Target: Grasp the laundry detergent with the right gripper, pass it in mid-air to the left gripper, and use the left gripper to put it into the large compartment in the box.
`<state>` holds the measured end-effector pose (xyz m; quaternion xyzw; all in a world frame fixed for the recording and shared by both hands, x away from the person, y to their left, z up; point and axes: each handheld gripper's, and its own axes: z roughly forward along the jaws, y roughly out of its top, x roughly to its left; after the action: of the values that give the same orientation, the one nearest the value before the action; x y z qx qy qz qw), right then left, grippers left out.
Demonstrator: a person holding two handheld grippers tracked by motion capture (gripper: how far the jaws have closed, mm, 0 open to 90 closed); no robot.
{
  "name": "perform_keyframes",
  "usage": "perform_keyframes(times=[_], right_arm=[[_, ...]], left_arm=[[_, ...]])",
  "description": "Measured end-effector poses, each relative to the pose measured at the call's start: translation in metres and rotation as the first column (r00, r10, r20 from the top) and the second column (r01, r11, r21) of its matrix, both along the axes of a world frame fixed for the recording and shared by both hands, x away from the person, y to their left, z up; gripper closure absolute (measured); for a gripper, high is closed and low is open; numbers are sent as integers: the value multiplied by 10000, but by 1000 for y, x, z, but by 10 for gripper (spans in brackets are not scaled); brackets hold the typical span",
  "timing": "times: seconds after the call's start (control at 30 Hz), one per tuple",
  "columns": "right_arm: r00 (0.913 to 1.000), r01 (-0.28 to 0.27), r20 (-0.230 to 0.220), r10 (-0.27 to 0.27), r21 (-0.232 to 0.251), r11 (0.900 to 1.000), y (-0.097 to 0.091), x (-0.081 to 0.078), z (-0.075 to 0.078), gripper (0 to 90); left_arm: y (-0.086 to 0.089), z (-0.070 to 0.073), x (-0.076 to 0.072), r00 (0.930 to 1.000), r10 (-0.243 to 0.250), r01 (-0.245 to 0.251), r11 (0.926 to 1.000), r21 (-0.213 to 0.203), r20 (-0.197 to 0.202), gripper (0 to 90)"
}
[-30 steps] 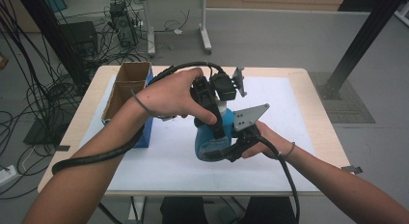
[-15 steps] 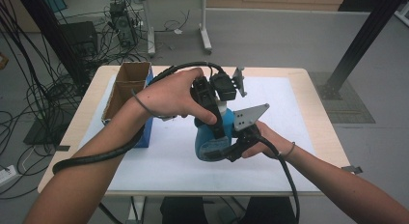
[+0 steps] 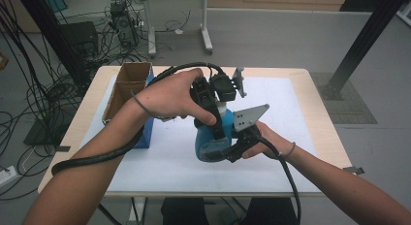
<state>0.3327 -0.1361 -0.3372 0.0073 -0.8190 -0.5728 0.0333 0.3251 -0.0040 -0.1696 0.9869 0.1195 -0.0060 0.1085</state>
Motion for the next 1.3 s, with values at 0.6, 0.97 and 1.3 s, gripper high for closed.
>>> perform_keyframes(times=[0.6,0.97,1.3], right_arm=[[9985,540,-116,-535,455,9975,-4,1,-2,62],[9978,657,79,-662,533,9964,-7,5,-1,0],[9982,600,100,-599,-147,9981,-16,6,4,0]], left_arm=[[-2,-5,1,9998,123,-130,9993,345,186,366],[-1,-3,2,9997,231,-233,9995,202,103,368],[-1,-1,6,9986,534,-535,9983,225,58,367]])
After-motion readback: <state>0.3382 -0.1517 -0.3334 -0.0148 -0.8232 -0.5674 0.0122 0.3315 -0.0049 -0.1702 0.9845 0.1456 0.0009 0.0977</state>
